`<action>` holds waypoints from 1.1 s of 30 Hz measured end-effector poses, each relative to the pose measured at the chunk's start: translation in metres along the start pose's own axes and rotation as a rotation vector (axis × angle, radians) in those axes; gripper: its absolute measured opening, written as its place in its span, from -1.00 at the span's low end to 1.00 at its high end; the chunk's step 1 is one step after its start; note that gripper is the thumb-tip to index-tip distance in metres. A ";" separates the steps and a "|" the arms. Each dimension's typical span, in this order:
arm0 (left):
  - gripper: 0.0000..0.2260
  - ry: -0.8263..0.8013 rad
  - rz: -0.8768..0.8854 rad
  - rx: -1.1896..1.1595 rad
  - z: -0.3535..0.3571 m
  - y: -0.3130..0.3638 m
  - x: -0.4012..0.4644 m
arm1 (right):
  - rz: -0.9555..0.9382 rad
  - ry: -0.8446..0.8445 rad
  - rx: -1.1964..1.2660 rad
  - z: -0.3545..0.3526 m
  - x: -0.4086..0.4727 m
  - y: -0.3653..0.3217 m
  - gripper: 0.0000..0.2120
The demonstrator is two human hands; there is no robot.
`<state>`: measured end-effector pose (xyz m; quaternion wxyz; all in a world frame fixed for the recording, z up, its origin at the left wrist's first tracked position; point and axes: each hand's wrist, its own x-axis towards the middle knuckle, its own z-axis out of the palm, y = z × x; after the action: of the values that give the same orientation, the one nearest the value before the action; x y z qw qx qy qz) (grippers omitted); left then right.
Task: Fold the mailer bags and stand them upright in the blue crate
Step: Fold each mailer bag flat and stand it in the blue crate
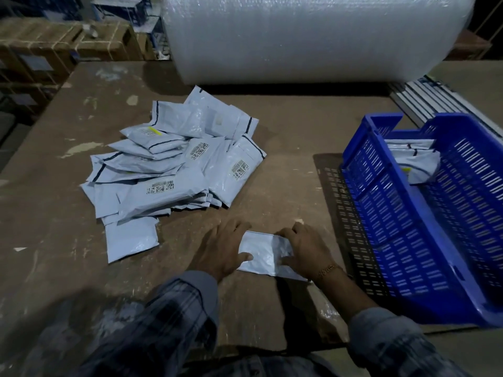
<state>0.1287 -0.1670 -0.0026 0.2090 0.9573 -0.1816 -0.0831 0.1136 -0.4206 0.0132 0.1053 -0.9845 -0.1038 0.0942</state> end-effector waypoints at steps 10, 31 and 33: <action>-0.32 0.034 -0.088 -0.039 -0.014 0.009 0.003 | -0.008 0.002 0.193 -0.013 0.011 0.005 -0.86; -0.40 0.040 0.020 0.295 0.064 0.017 0.022 | -0.068 0.205 0.084 0.020 -0.009 0.021 -0.44; -0.42 0.056 0.038 0.308 0.065 0.017 0.020 | -0.049 0.152 0.022 0.038 0.001 0.019 -0.41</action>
<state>0.1267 -0.2134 -0.0552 0.0660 0.9764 -0.2043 -0.0236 0.1099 -0.4314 -0.0280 0.1260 -0.9847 -0.1187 0.0178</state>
